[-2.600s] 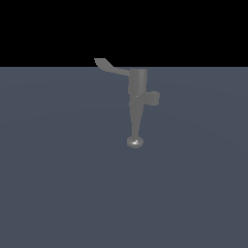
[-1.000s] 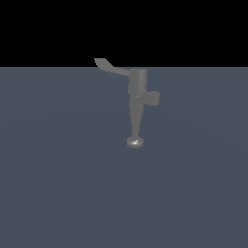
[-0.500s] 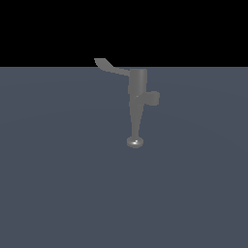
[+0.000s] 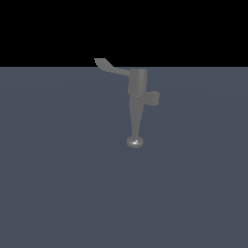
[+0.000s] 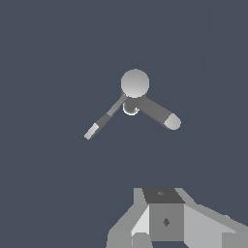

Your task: Turn on the faucet by rotating a designated handle.

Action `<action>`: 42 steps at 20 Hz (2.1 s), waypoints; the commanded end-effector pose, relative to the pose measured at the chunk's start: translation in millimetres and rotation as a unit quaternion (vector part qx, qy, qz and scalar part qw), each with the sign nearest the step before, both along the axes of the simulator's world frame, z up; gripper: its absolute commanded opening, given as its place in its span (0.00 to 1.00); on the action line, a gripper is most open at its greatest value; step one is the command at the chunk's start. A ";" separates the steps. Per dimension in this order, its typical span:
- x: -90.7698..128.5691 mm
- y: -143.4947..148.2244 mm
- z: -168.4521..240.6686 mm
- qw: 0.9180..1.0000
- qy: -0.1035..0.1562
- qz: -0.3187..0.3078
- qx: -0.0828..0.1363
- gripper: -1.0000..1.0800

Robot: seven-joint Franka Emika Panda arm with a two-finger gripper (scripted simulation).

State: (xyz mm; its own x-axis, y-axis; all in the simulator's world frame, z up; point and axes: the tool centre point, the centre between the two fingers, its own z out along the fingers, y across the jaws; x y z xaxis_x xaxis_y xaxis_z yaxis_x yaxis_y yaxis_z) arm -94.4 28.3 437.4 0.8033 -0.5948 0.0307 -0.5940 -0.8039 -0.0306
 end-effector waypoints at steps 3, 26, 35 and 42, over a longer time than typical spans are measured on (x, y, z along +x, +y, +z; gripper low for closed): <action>22.1 6.4 -18.2 0.998 0.004 -0.056 0.005 0.00; 108.6 36.5 -123.2 0.952 0.020 -0.307 0.006 0.00; 117.3 40.1 -138.2 0.941 0.021 -0.336 0.004 0.00; 111.3 38.5 -138.4 0.942 0.021 -0.336 0.004 0.00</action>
